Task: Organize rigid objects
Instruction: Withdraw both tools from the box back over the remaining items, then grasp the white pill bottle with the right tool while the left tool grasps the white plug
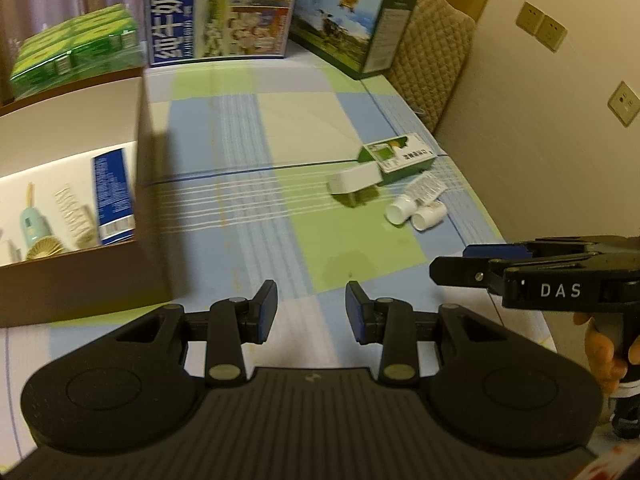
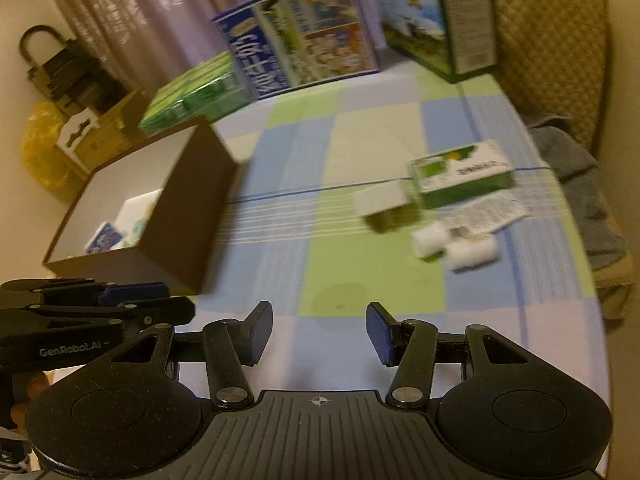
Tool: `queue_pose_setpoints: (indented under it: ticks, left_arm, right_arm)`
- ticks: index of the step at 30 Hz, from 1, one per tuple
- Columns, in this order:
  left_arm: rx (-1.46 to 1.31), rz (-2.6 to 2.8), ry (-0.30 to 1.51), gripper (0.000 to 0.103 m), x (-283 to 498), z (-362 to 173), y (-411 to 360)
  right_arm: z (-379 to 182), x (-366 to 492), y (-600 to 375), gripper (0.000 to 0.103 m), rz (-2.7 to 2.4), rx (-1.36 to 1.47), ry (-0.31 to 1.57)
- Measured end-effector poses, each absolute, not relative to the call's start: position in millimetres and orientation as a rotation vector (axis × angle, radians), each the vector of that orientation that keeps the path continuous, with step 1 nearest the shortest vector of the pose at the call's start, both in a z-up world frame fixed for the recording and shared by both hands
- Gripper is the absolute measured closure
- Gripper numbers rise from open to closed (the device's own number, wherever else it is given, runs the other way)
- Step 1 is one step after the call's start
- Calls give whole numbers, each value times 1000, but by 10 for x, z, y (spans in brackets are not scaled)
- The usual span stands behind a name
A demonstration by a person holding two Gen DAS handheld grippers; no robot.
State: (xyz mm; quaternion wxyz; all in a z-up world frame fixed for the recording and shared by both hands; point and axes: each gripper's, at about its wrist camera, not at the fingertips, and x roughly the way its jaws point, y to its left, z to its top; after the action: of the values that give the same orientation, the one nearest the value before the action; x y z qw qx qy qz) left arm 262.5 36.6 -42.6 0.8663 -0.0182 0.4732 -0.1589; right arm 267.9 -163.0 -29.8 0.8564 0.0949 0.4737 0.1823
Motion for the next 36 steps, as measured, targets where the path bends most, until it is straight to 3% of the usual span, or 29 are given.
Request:
queue_pose_setpoints:
  ticks: [19,36]
  left_arm:
    - [12,-351,1003,66,3061,-793,-353]
    - [-9,-232,1059,65,3342,-1144,-529]
  right_arm:
    - [-697,3062,-2359,54,247,124,926]
    - [-1216,3479,-2219,53,340,-76,929]
